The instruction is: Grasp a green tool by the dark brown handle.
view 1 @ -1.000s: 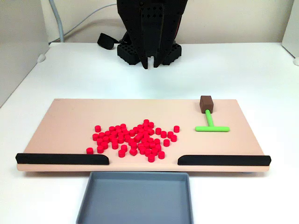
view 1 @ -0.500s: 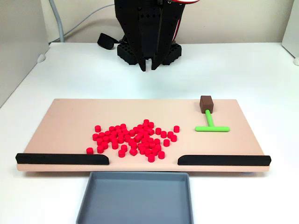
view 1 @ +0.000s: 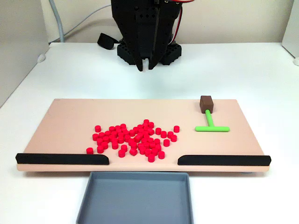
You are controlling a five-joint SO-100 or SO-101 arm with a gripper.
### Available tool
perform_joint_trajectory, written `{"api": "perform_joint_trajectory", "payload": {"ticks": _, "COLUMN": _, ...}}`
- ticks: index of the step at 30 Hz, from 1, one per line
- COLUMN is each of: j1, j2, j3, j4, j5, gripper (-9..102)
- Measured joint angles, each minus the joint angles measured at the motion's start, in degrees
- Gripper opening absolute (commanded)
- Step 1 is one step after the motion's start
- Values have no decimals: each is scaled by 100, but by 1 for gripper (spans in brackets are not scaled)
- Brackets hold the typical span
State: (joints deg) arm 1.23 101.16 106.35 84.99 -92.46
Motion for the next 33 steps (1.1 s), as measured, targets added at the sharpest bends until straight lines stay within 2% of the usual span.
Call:
{"api": "perform_joint_trajectory", "payload": {"ticks": 12, "j1": -149, "j2": 0, "j3": 0, "j4": -44, "j5": 396, "gripper": 0}}
{"api": "perform_joint_trajectory", "payload": {"ticks": 16, "j1": -378, "j2": 0, "j3": 0, "j4": -475, "j5": 976, "gripper": 0}}
{"api": "perform_joint_trajectory", "payload": {"ticks": 33, "j1": -1292, "j2": -114, "j3": 0, "j4": -466, "j5": 1723, "gripper": 0}}
